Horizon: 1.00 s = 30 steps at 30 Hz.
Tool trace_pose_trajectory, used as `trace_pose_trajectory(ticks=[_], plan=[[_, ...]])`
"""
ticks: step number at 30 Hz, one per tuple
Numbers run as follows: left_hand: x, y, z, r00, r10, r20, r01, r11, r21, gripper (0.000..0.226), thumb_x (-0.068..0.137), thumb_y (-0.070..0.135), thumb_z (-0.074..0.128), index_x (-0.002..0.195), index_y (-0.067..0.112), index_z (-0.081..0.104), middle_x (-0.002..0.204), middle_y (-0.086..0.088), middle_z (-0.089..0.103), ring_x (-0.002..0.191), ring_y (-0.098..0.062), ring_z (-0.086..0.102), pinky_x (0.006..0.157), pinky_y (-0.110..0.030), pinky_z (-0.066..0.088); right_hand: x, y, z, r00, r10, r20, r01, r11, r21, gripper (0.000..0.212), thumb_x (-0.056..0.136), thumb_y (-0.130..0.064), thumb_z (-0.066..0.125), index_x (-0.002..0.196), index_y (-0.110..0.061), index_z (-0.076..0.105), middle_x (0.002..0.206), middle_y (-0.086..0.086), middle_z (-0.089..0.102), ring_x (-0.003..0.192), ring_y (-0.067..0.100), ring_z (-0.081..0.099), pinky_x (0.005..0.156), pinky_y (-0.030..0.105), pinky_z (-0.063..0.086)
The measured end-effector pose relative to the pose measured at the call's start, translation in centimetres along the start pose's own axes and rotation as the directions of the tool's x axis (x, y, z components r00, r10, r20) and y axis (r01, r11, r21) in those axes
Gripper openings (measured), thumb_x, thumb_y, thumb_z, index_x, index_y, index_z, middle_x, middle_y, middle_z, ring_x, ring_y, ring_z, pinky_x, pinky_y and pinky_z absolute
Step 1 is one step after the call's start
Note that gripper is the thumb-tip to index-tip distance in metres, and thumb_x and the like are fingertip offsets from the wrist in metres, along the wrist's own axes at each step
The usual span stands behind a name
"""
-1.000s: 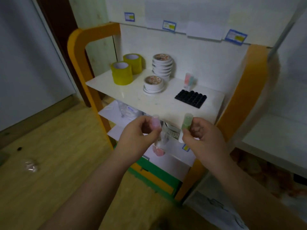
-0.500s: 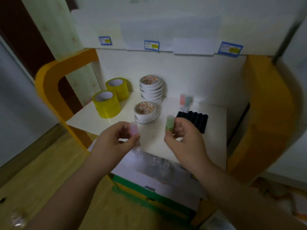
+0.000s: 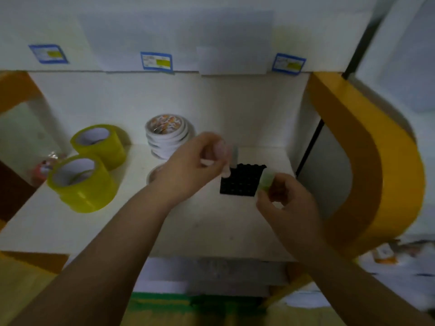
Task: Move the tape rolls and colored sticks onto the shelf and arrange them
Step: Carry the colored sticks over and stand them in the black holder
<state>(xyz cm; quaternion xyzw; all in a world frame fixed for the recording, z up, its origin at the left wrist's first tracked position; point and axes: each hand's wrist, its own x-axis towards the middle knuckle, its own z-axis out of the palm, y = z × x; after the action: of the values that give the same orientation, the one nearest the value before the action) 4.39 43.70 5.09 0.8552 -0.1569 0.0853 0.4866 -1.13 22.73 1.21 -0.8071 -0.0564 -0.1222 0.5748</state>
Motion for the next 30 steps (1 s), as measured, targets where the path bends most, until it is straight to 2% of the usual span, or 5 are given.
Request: trace_pose_trajectory(ticks=[3,8,14,22,30], plan=[[5.7,0.0,0.9,0.992,0.116,0.05,-0.115,0.993,-0.025,0.021,0.089,0.001,0.065,0.107,0.008,0.057,0.088,0.004,0.062,0.077,0.001,0.066,0.069,-0.013,0.051,0.4,0.6,-0.2,0.996,0.019,-0.083,-0.024,0.998,-0.051,0.009,0.088,-0.022,0.07,0.085,-0.023,0.062,0.08,-0.005,0.061,0.078,0.008,0.061,0.065,0.015,0.048],[11.4,-1.5,3.3,0.931,0.254,0.26,-0.286,0.954,0.094,0.02,0.092,0.022,0.059,0.112,0.021,0.058,0.093,-0.001,0.067,0.084,-0.014,0.067,0.082,-0.033,0.056,0.3,0.8,0.0,0.986,0.058,-0.157,-0.066,0.997,-0.047,0.015,0.089,-0.014,0.068,0.08,-0.012,0.056,0.077,0.004,0.055,0.076,0.017,0.057,0.065,0.021,0.046],[12.5,-4.3,4.0,0.851,0.12,0.51,-0.195,0.976,0.096,0.01,0.1,0.025,0.049,0.107,0.03,0.053,0.088,-0.01,0.07,0.059,-0.03,0.07,0.05,-0.039,0.058,0.2,1.2,0.2,0.982,0.051,-0.182,-0.059,0.998,-0.037,0.009,0.089,-0.01,0.067,0.086,-0.007,0.06,0.082,0.01,0.057,0.08,0.023,0.058,0.072,0.035,0.05],[13.1,-5.8,4.0,0.832,0.175,0.526,-0.4,0.846,0.353,0.022,0.09,0.046,0.037,0.094,0.029,0.05,0.095,-0.001,0.069,0.081,-0.022,0.065,0.071,-0.042,0.055,2.3,2.2,1.0,0.968,0.072,-0.239,-0.089,0.994,-0.062,0.008,0.089,-0.013,0.07,0.086,-0.014,0.062,0.082,0.005,0.06,0.079,0.021,0.06,0.072,0.026,0.051],[13.1,-7.0,4.4,0.869,0.193,0.455,-0.37,0.864,0.342,0.017,0.091,0.017,0.061,0.105,0.008,0.062,0.096,-0.011,0.067,0.086,-0.027,0.062,0.073,-0.04,0.051,6.2,2.0,1.7,0.976,0.057,-0.208,-0.101,0.974,-0.203,0.007,0.09,-0.018,0.07,0.095,-0.013,0.066,0.087,0.001,0.067,0.083,0.011,0.065,0.075,0.027,0.057]])
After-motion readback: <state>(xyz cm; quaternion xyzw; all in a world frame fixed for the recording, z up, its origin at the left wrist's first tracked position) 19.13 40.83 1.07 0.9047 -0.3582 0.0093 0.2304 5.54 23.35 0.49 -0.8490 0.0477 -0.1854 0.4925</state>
